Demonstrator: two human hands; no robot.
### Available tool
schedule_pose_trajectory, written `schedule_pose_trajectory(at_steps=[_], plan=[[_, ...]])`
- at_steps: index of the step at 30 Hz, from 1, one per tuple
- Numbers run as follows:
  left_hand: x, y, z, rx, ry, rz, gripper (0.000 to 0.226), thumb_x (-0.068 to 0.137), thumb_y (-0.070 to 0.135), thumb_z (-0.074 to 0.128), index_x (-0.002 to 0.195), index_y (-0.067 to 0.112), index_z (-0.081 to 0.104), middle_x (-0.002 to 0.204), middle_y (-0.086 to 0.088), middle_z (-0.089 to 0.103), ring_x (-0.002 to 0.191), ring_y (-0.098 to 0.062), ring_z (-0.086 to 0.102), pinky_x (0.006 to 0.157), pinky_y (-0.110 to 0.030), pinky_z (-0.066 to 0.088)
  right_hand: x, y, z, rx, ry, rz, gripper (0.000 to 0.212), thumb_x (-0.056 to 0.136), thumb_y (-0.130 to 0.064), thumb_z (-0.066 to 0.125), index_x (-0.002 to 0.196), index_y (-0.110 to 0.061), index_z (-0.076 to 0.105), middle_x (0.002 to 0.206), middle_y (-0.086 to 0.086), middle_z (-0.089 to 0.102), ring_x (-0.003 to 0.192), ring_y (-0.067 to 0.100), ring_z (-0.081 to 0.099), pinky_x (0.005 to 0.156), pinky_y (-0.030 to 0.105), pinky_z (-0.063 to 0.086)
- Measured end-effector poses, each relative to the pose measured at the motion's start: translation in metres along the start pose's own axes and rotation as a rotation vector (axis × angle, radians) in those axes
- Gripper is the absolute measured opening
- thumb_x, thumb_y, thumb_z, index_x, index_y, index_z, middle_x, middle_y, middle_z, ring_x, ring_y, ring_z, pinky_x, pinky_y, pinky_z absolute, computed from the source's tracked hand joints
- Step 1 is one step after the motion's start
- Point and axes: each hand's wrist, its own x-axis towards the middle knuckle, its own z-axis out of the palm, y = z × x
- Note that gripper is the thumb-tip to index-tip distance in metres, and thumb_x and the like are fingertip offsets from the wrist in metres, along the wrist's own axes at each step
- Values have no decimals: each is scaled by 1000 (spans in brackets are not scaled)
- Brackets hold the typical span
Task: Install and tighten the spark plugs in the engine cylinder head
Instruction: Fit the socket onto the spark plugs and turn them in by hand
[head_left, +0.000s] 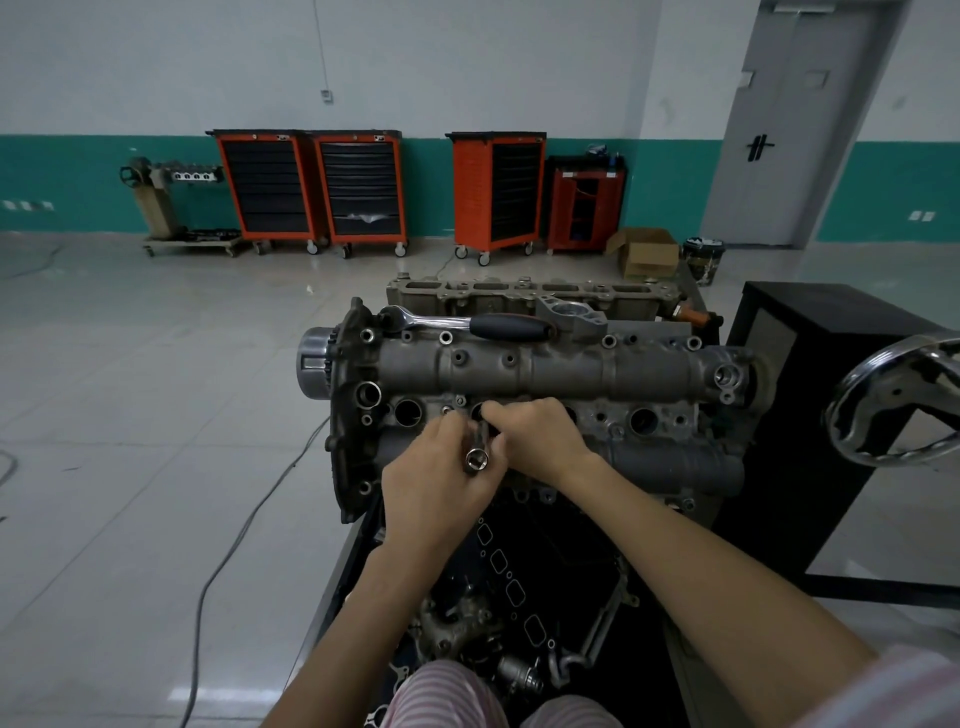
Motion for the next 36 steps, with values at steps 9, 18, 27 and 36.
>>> schedule_pose_trajectory(at_steps=[9,18,27,36], plan=[[2,0,1,-30,-11,22,30,82,28,63,72,19,36,69,10,45,52,-12,40,41,-22,24,2,2,3,-12,-98,80,30,58,-21,77,73,-3,58,53,10,61,45,30,59,42,25,35],[3,3,-2,70,-42,-75,39,82,55,53,64,20,55,59,6,56,56,-14,51,44,-22,23,-2,1,1,-17,42,-25,16,62,-15,73,57,-9,59,40,3,53,32,22,51,33,18,35],[1,6,-4,-12,-73,-11,30,82,33,59,71,22,34,67,10,41,55,-11,40,43,-23,26,1,0,0,7,-37,80,34,48,-16,82,68,-4,58,45,7,57,35,25,54,36,22,35],[0,7,0,70,-3,-57,31,83,41,64,64,16,63,58,1,62,54,-21,58,43,-21,25,-1,1,1,-32,72,-11,18,69,-23,53,56,-12,61,41,2,53,33,21,52,34,17,34]])
